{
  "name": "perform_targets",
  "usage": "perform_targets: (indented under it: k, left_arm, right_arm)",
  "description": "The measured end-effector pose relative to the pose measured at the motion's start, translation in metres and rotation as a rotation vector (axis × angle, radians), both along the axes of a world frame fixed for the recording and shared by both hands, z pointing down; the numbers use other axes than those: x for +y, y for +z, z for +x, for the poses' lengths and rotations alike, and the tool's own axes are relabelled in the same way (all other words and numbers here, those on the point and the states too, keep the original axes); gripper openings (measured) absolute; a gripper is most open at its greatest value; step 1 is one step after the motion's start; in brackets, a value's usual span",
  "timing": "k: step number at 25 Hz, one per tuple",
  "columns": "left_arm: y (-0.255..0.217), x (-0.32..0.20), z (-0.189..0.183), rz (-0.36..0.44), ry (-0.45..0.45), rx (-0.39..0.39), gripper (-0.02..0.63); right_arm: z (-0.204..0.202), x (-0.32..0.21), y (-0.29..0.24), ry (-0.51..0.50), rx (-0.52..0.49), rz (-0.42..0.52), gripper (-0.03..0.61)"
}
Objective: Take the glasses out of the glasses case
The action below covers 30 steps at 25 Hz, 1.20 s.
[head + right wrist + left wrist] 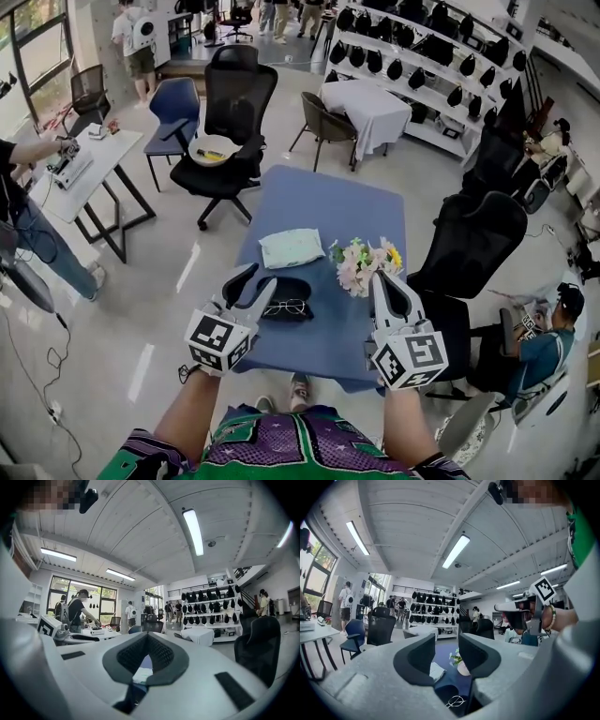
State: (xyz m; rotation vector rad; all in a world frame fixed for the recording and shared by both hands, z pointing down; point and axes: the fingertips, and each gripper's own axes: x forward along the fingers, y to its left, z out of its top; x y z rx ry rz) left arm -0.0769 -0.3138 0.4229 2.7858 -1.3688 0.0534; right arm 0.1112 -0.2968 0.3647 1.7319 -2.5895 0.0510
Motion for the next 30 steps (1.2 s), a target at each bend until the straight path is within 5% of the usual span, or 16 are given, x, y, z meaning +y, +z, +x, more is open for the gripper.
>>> perform_targets:
  k: [30]
  left_arm:
    - [0.219,-0.025,0.038,-0.328,0.062,-0.372,0.156]
  right_arm:
    - [0.007,-0.039,0.048,-0.041,-0.004,-0.117,0.003]
